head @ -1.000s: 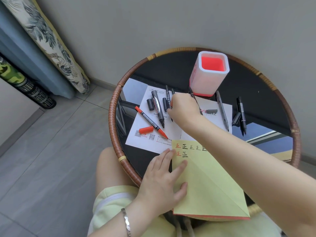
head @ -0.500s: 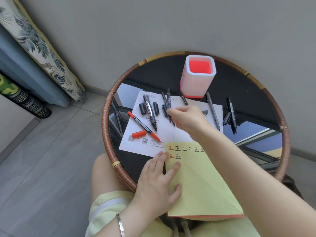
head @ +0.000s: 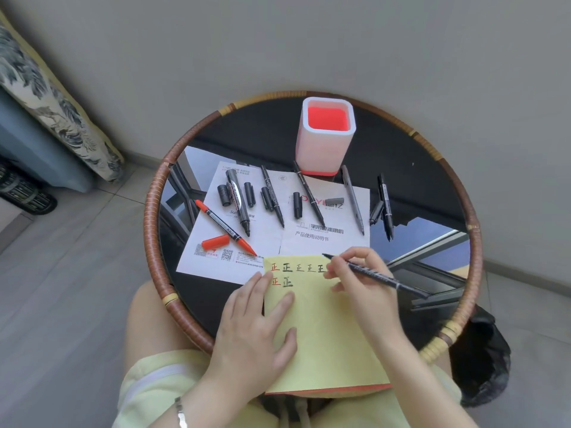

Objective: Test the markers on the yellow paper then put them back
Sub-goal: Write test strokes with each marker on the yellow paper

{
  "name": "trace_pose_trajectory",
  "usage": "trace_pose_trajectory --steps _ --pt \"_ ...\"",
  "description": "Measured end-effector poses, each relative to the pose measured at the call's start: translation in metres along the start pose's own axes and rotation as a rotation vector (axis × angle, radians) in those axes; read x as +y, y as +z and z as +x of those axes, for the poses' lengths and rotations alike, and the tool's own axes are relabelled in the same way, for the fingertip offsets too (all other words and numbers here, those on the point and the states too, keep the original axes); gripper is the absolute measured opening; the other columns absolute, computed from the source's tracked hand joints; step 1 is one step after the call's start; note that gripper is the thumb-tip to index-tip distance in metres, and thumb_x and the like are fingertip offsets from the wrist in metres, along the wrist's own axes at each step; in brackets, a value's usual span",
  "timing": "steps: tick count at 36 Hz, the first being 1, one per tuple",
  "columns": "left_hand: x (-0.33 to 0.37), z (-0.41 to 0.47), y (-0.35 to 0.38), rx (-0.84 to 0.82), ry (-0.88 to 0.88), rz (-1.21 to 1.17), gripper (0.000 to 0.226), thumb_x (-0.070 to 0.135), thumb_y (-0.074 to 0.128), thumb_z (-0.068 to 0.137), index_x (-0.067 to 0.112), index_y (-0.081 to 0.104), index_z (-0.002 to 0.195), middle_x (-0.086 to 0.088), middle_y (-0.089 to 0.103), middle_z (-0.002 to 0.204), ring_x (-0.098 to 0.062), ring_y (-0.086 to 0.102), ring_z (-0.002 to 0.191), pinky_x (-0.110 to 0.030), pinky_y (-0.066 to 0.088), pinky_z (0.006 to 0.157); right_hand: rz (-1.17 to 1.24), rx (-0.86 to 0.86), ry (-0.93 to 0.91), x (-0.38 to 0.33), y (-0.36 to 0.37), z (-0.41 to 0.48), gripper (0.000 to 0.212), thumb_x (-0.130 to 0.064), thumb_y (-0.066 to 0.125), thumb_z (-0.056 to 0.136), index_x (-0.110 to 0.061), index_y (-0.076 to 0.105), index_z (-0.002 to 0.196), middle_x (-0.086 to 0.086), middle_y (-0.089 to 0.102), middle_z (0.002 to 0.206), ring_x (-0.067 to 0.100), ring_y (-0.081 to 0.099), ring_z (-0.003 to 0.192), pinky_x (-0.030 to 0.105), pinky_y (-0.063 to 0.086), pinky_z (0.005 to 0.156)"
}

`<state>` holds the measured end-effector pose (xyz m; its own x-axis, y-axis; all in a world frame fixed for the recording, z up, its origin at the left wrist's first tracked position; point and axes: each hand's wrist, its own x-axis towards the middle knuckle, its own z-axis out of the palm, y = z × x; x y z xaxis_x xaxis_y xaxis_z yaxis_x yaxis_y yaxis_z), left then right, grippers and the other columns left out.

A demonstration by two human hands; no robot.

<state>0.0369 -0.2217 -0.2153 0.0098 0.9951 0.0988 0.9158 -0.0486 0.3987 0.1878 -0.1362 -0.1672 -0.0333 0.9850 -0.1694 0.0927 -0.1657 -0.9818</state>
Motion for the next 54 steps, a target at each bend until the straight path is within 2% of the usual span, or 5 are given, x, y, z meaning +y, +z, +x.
trace_pose_trajectory --steps 8,13,18,33,54 --pt "0.001 0.0 -0.001 -0.039 -0.02 0.014 0.048 0.044 0.048 0.074 0.03 0.062 0.118 -0.016 0.056 0.127 -0.028 0.04 0.123 -0.039 0.027 0.102 -0.038 0.18 -0.01 0.016 0.029 0.0 0.036 -0.018 0.068 0.081 -0.007 0.048 0.053 -0.001 0.055 0.039 0.006 0.052 0.04 0.012 0.041 0.049" --pt "0.001 0.0 -0.001 -0.045 -0.025 0.015 0.048 0.044 0.048 0.074 0.031 0.061 0.118 -0.016 0.056 0.127 -0.027 0.039 0.123 -0.039 0.027 0.102 -0.113 0.268 -0.088 0.03 0.039 0.003 0.044 -0.01 0.063 0.083 -0.012 0.038 0.047 0.015 0.046 0.043 0.017 0.043 0.044 0.025 0.036 0.05" --pt "0.002 0.0 -0.001 -0.036 -0.024 0.006 0.047 0.044 0.049 0.073 0.031 0.062 0.117 -0.016 0.056 0.126 -0.027 0.04 0.123 -0.039 0.027 0.102 -0.142 0.324 -0.128 0.038 0.04 0.002 0.047 -0.002 0.061 0.082 -0.017 0.035 0.045 0.002 0.043 0.041 0.01 0.039 0.042 0.014 0.032 0.046" --pt "0.003 0.001 0.0 -0.021 -0.025 -0.008 0.048 0.043 0.051 0.073 0.03 0.059 0.118 -0.016 0.055 0.126 -0.028 0.04 0.123 -0.04 0.027 0.103 -0.236 0.258 -0.207 0.046 0.042 0.005 0.036 -0.024 0.056 0.073 -0.027 0.036 0.044 -0.008 0.049 0.043 0.01 0.041 0.045 0.021 0.033 0.049" --pt "0.003 0.001 -0.001 -0.024 -0.028 -0.006 0.048 0.042 0.05 0.073 0.031 0.055 0.119 -0.017 0.056 0.126 -0.028 0.04 0.123 -0.039 0.028 0.102 -0.189 0.252 -0.206 0.047 0.04 0.004 0.044 -0.004 0.059 0.074 -0.022 0.032 0.044 -0.008 0.041 0.04 0.008 0.035 0.043 0.014 0.027 0.045"
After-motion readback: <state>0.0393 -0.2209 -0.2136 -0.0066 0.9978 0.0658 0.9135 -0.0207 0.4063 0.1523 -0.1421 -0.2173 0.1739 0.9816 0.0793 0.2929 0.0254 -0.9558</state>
